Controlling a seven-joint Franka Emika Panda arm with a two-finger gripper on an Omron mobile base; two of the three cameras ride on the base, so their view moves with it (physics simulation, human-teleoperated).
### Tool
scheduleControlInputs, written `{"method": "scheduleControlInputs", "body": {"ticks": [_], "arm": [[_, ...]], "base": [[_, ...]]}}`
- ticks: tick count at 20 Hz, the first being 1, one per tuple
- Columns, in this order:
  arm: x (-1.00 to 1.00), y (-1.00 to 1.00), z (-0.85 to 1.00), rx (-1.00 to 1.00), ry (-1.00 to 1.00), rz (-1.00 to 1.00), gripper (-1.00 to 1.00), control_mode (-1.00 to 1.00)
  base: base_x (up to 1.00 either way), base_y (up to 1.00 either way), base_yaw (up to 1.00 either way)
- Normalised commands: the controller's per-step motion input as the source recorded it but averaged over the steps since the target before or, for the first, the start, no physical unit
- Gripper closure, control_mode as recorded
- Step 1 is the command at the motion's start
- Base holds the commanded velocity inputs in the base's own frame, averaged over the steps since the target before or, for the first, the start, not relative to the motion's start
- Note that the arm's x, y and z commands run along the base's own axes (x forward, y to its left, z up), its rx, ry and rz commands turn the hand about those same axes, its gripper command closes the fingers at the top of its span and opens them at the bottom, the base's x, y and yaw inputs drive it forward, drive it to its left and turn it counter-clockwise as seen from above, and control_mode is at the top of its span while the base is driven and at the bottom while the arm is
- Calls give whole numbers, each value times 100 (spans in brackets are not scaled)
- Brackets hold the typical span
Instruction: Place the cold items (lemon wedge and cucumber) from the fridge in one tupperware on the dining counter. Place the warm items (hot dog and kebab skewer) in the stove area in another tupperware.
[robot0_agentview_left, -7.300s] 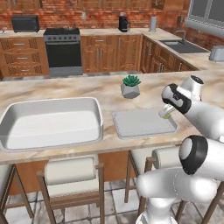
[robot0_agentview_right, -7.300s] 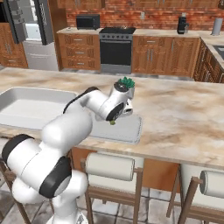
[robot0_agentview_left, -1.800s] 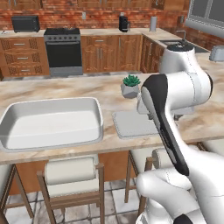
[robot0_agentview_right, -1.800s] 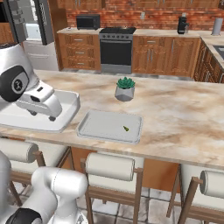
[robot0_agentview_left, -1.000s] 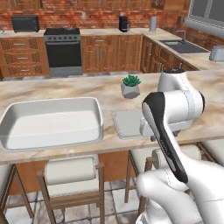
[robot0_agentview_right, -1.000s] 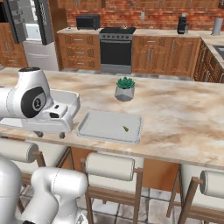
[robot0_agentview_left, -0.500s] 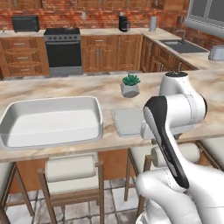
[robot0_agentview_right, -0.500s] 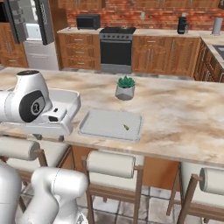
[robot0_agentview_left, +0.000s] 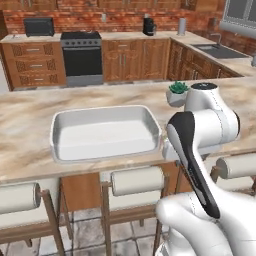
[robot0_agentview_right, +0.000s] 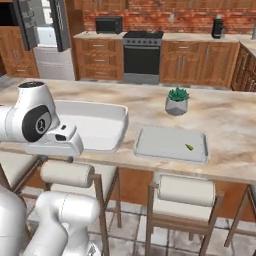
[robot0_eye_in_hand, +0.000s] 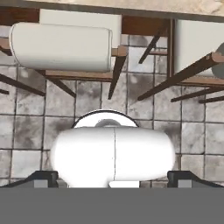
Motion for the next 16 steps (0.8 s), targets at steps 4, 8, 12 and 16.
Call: {"method": "scheduleControlInputs", "body": {"ticks": [4,8,12,16], "arm": [[0,0,0,0,0,0,-100,100],[0,0,0,0,0,0,-100,100],[0,0,0,0,0,0,-100,100],[0,0,0,0,0,0,-100,100]], "base": [[-22,100,0],[-30,100,10],[-16,100,23],[-19,100,30]]}}
